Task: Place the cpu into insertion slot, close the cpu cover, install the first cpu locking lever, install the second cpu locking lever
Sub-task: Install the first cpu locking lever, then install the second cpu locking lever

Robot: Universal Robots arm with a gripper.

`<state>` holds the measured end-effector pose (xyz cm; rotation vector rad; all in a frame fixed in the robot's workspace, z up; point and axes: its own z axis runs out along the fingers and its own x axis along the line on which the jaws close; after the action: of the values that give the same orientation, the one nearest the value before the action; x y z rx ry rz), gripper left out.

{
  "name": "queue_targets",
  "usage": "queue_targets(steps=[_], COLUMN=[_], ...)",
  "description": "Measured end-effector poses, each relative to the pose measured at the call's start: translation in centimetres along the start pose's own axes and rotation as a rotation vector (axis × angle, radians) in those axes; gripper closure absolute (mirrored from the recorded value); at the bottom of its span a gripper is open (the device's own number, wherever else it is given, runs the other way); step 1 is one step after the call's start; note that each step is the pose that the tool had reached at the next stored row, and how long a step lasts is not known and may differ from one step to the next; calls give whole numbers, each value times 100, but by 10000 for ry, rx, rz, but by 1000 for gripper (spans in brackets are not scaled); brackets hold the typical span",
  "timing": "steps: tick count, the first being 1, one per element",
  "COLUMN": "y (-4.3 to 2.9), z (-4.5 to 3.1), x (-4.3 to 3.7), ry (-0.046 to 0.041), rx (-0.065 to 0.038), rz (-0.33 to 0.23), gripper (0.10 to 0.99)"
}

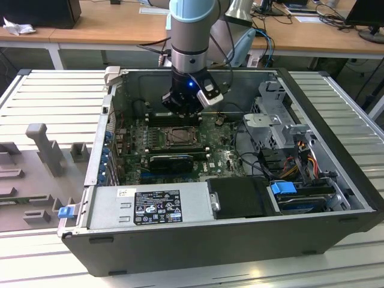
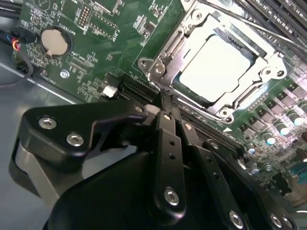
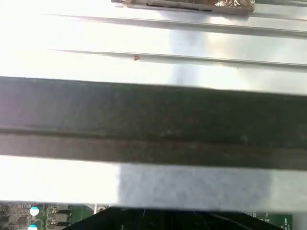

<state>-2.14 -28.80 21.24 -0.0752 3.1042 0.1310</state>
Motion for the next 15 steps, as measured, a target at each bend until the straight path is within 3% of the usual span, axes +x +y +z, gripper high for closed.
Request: queue_targets(steps=[15], y=[-95], z=[-24], x=[1], ry=[-1], rx=[0], rz=[4], gripper=[980])
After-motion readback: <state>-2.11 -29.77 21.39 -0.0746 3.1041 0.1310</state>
